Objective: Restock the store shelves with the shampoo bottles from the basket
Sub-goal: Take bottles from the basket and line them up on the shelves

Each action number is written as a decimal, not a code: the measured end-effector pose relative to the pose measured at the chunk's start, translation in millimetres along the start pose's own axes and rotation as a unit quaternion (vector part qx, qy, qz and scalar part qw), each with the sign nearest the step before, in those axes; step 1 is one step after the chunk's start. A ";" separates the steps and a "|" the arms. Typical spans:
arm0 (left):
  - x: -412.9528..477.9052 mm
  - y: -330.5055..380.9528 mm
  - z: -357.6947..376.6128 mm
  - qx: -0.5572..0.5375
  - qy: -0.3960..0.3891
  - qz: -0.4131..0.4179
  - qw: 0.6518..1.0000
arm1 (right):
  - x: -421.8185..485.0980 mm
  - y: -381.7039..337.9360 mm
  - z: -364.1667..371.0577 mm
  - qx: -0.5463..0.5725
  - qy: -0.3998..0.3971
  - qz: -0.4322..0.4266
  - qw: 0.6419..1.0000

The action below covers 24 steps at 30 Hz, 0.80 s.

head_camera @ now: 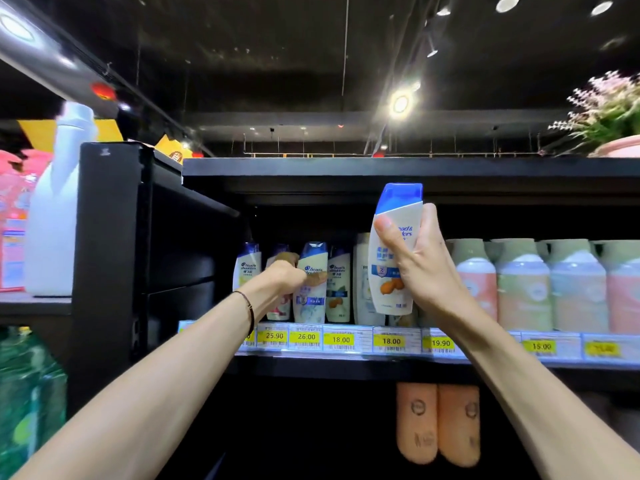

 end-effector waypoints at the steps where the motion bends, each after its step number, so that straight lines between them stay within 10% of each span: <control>1: 2.7 -4.3 -0.5 0.006 0.000 -0.008 1.000 | 0.7 2.1 1.0 0.003 -0.001 0.001 1.000; 17: -0.3 -7.4 -5.9 -0.015 -0.020 0.018 1.000 | 12.4 36.8 55.1 -0.002 0.005 0.078 0.997; 24: -67.5 15.2 -45.9 0.255 0.118 0.192 0.940 | 6.0 51.7 69.4 -0.035 0.005 0.107 0.994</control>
Point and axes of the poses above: each hand's wrist, its own x-axis towards the middle knuckle, its own z-axis out of the palm, y = z × x, the point moved 8 cm from there along x, towards the middle knuckle, and after that the axes turned 3 degrees about z, right-handed, at the moved point
